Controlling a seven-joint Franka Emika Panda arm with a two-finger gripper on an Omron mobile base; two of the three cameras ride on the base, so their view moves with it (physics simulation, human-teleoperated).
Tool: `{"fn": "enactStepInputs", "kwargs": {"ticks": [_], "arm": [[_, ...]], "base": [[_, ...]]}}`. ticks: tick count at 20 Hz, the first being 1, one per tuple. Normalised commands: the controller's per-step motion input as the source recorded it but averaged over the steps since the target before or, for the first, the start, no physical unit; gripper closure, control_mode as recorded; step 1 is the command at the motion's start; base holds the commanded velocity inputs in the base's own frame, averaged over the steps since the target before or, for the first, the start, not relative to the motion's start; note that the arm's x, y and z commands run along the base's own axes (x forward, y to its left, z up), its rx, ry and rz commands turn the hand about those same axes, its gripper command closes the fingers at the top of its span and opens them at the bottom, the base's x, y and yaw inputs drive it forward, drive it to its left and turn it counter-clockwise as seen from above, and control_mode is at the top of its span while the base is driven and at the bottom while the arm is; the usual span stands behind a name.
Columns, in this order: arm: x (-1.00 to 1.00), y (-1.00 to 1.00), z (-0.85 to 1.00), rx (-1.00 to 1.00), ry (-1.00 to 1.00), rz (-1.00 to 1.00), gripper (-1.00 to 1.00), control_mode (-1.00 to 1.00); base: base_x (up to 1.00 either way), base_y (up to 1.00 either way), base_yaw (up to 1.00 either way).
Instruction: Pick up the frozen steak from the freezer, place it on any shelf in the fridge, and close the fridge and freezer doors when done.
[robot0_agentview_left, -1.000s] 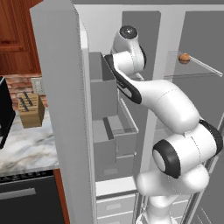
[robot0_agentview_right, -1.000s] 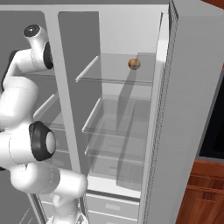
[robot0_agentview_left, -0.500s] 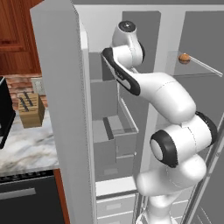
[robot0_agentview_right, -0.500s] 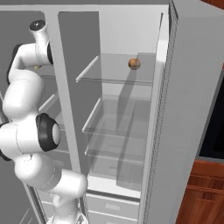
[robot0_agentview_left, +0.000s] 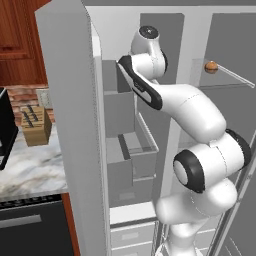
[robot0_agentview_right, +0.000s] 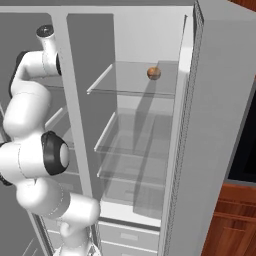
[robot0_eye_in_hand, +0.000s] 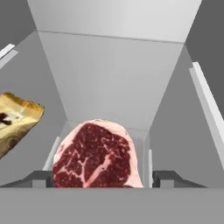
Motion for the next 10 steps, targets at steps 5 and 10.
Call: {"fn": "enactStepInputs", "kwargs": {"ticks": [5,10], "arm": [[-0.11,-0.17,-0.26,-0.01,-0.02,0.03,1.0,-1.0],[-0.24,0.0,0.0,0.0,0.0,0.0,1.0,-1.0]], "base": [[0.0,0.0,0.0],[0.0,0.0,0.0]]}}
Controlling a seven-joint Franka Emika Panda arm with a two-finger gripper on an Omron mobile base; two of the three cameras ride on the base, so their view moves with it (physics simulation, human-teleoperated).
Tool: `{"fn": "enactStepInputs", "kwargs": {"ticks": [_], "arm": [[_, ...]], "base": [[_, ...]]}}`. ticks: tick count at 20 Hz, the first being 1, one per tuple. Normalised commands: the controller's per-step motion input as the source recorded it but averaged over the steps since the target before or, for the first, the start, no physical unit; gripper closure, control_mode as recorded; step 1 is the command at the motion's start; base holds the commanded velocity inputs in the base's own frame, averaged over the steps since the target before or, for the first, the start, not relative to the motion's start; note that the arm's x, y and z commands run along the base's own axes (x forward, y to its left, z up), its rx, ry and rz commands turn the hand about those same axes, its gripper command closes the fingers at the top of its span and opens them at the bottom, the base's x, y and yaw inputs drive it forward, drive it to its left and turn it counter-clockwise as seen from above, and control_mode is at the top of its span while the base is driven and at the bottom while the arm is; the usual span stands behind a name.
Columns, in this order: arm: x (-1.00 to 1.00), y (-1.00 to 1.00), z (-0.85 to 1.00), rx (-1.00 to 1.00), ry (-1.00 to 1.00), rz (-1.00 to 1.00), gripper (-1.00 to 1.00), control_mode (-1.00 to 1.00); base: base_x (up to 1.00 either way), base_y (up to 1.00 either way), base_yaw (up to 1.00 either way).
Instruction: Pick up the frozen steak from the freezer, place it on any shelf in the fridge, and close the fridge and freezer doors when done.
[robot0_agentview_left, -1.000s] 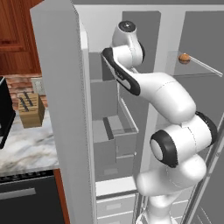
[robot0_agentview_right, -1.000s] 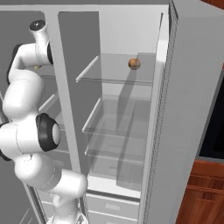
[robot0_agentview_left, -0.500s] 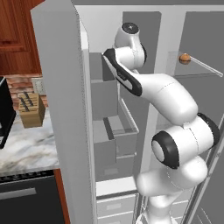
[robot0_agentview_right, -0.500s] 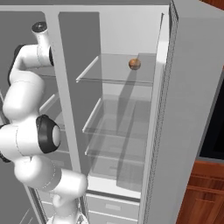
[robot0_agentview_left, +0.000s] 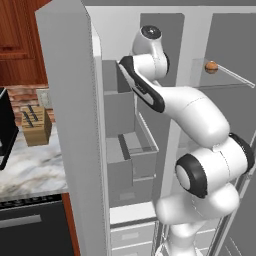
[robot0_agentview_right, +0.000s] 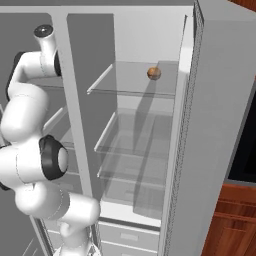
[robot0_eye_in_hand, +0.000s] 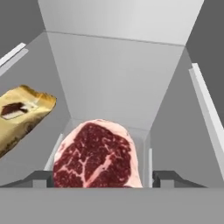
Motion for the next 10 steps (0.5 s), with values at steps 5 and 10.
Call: {"fn": "enactStepInputs", "kwargs": {"ticks": [5,10], "arm": [[-0.27,0.06,0.11,0.0,-0.08,-0.01,1.0,-1.0],[-0.27,0.19,0.21,0.0,-0.08,-0.07,1.0,-1.0]], "base": [[0.0,0.0,0.0],[0.0,0.0,0.0]]}}
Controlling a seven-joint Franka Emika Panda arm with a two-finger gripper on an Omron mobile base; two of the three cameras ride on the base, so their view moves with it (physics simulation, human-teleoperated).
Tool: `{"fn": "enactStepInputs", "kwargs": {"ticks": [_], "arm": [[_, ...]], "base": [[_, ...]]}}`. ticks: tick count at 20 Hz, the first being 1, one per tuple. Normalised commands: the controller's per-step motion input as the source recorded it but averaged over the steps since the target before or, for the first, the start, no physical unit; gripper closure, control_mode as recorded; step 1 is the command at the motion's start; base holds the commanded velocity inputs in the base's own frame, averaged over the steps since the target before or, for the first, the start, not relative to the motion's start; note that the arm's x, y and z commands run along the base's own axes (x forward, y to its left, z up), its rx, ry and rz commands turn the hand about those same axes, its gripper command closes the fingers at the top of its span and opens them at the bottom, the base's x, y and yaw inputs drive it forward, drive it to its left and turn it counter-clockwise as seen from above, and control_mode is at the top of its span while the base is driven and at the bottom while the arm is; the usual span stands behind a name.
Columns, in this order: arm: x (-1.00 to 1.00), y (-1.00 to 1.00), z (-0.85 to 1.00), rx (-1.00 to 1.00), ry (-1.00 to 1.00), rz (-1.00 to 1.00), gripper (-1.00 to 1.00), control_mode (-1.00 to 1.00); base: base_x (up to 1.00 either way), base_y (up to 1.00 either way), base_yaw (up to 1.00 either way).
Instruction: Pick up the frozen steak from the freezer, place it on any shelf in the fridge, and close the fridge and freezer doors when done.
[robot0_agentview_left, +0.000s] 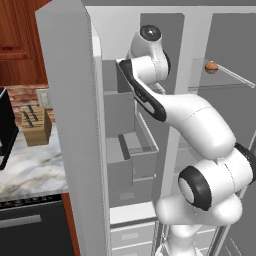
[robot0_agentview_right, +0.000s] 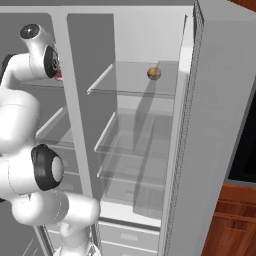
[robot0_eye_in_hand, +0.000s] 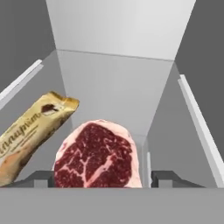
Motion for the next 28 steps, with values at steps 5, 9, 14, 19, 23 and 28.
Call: {"fn": "enactStepInputs", "kwargs": {"ticks": [5,9,14,19,23,28], "arm": [[-0.59,0.12,0.08,0.01,-0.07,-0.06,1.0,-1.0],[-0.71,0.02,0.13,0.06,-0.04,-0.05,1.0,-1.0],[-0.98,0.0,0.16,0.11,-0.01,-0.04,1.0,-1.0],[-1.0,0.0,0.04,0.11,0.0,-0.03,1.0,-1.0],[-1.0,0.0,0.0,0.05,0.0,-0.02,1.0,-1.0],[-1.0,-0.53,0.0,0.0,-0.03,-0.06,1.0,-1.0]], "base": [[0.0,0.0,0.0],[0.0,0.0,0.0],[0.0,0.0,0.0],[0.0,0.0,0.0],[0.0,0.0,0.0],[0.0,0.0,0.0]]}}
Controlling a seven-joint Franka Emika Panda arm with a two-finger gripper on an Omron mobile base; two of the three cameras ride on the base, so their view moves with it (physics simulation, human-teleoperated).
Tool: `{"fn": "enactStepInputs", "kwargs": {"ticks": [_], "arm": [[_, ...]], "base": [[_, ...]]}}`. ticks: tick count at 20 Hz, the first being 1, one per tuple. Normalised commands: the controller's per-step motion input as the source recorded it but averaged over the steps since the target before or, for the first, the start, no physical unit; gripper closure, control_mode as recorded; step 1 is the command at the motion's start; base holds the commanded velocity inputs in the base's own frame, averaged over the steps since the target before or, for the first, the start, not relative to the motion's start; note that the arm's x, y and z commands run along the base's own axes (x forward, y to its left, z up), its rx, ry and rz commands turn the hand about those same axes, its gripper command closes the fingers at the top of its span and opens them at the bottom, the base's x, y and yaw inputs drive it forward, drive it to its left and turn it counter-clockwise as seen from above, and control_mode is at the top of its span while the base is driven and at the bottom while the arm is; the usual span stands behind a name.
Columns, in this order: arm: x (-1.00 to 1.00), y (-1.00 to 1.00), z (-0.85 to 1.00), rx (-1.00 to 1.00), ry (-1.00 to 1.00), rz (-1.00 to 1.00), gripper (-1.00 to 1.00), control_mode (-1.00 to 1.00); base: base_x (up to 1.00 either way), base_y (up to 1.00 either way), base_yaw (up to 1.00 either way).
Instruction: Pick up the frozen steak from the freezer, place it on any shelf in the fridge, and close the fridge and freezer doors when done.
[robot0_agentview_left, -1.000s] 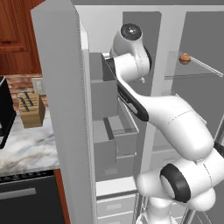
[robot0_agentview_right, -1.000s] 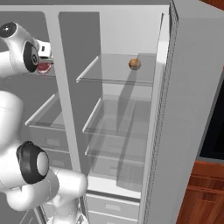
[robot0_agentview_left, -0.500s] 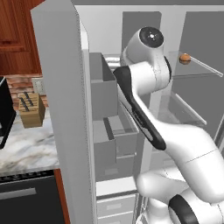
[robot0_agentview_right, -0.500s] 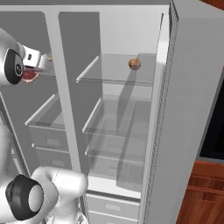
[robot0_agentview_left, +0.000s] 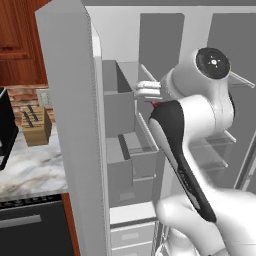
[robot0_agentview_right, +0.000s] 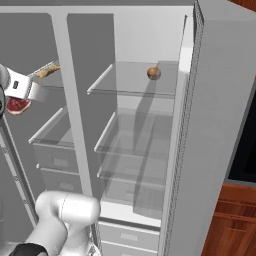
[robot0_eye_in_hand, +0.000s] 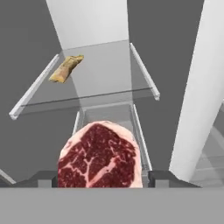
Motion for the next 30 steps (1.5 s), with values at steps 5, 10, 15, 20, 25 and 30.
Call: {"fn": "enactStepInputs", "kwargs": {"ticks": [5,10,15,20,25,30], "arm": [[-1.0,-0.99,0.0,0.0,-0.02,-0.14,1.0,-1.0],[-0.67,-1.0,0.0,-0.01,0.0,-0.17,1.0,-1.0],[0.47,-0.99,0.04,-0.04,0.0,-0.15,1.0,-1.0],[1.0,-0.66,0.13,0.0,0.0,-0.01,1.0,-1.0],[1.0,-0.2,0.02,-0.01,-0.01,0.07,1.0,-1.0],[0.97,-0.32,0.0,0.0,0.0,0.11,1.0,-1.0]], "base": [[0.0,0.0,0.0],[0.0,0.0,0.0],[0.0,0.0,0.0],[0.0,0.0,0.0],[0.0,0.0,0.0],[0.0,0.0,0.0]]}}
